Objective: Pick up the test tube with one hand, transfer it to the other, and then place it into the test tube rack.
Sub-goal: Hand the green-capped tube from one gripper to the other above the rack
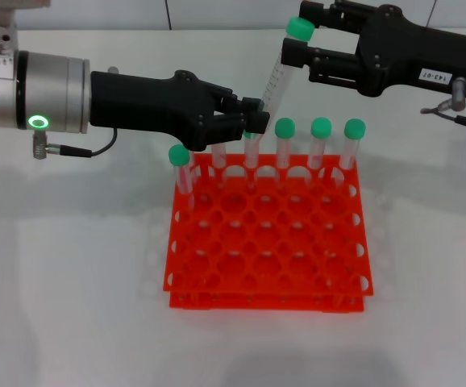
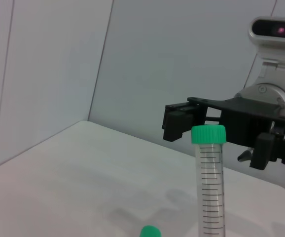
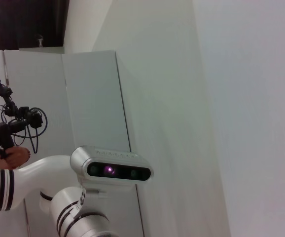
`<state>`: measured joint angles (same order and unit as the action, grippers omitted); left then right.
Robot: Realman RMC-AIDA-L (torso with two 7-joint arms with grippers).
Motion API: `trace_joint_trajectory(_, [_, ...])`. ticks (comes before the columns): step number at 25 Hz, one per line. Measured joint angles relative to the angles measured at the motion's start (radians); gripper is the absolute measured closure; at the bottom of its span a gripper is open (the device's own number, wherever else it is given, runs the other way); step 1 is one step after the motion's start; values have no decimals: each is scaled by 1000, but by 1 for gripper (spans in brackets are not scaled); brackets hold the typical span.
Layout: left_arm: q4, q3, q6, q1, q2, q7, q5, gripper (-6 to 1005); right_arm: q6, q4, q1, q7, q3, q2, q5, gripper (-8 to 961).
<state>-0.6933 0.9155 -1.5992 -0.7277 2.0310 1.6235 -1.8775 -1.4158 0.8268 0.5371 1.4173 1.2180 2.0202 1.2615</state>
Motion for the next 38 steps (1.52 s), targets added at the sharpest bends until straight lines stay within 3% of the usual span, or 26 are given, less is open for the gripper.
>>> trace_joint_trajectory(13, [0, 2, -1, -2, 0, -1, 0, 819, 7, -20, 7, 2, 0, -1, -10, 346])
trace_joint_trajectory(19, [0, 2, -1, -1, 0, -2, 0, 819, 8, -25, 11, 1, 0, -1, -10, 512])
trace_joint_trajectory(38, [0, 3, -1, -4, 3, -5, 0, 820, 16, -49, 22, 6, 0, -2, -10, 635])
